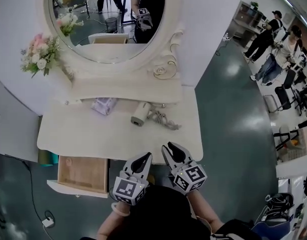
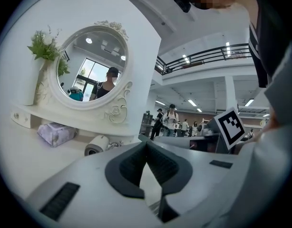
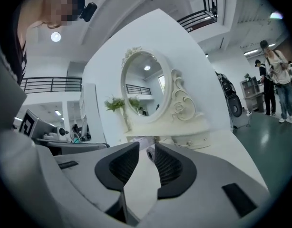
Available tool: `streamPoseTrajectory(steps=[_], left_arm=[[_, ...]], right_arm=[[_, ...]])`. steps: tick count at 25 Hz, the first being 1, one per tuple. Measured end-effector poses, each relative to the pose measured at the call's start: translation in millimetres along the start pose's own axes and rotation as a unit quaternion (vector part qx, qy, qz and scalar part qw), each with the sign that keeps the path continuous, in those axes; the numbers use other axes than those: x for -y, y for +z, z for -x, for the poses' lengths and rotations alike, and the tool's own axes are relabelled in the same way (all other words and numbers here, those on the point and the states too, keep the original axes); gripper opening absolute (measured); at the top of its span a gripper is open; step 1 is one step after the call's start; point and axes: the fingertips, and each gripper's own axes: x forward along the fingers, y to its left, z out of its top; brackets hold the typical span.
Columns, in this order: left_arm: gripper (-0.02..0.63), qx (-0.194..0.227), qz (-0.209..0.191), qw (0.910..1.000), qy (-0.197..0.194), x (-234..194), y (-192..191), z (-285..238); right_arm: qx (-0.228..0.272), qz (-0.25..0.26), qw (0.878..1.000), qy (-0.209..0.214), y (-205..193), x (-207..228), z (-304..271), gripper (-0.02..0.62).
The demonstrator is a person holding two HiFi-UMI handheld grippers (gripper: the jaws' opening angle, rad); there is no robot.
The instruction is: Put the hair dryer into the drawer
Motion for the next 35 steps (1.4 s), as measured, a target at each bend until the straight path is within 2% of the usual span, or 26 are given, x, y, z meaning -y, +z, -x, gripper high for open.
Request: streamPoseTrajectory(steps=[7, 9, 11, 13, 16, 21, 26, 30, 35], left_arm=[[0.018, -0.009, 0.009, 0.9996, 0.023, -28, 0, -40], [0.018, -0.009, 0.013, 0.9995, 0.029, -35, 1, -51], [0.018, -0.011, 0.027, 0.9991, 0.03, -41, 1, -62], [0.018, -0.011, 0.046, 0.9984, 0.03, -45, 2, -73], [0.018, -0.015, 0.048, 0.998, 0.037, -52, 3, -87], [0.018, -0.04, 0.047, 0.9969, 0.05, -68, -5, -104], [0.018, -0.06, 0.083, 0.993, 0.058, -79, -15, -113], [0.018, -0.067, 0.075, 0.9931, 0.06, -84, -19, -120], [0.018, -0.075, 0.072, 0.9918, 0.074, -93, -34, -128]], right_arm=[[-0.057, 0.054, 0.996, 0.046, 3, 35, -52, 0.204], [-0.068, 0.062, 0.994, 0.056, 4, 46, -64, 0.209], [-0.084, 0.061, 0.992, 0.066, 3, 59, -76, 0.241], [-0.11, 0.063, 0.989, 0.081, 0, 69, -89, 0.319], [-0.155, 0.08, 0.979, 0.106, -8, 82, -106, 0.363], [-0.228, 0.095, 0.959, 0.137, -28, 100, -126, 0.373], [-0.286, 0.103, 0.939, 0.16, -55, 108, -140, 0.373], [-0.316, 0.123, 0.925, 0.172, -71, 111, -151, 0.373], [-0.364, 0.12, 0.905, 0.186, -93, 111, -155, 0.373]])
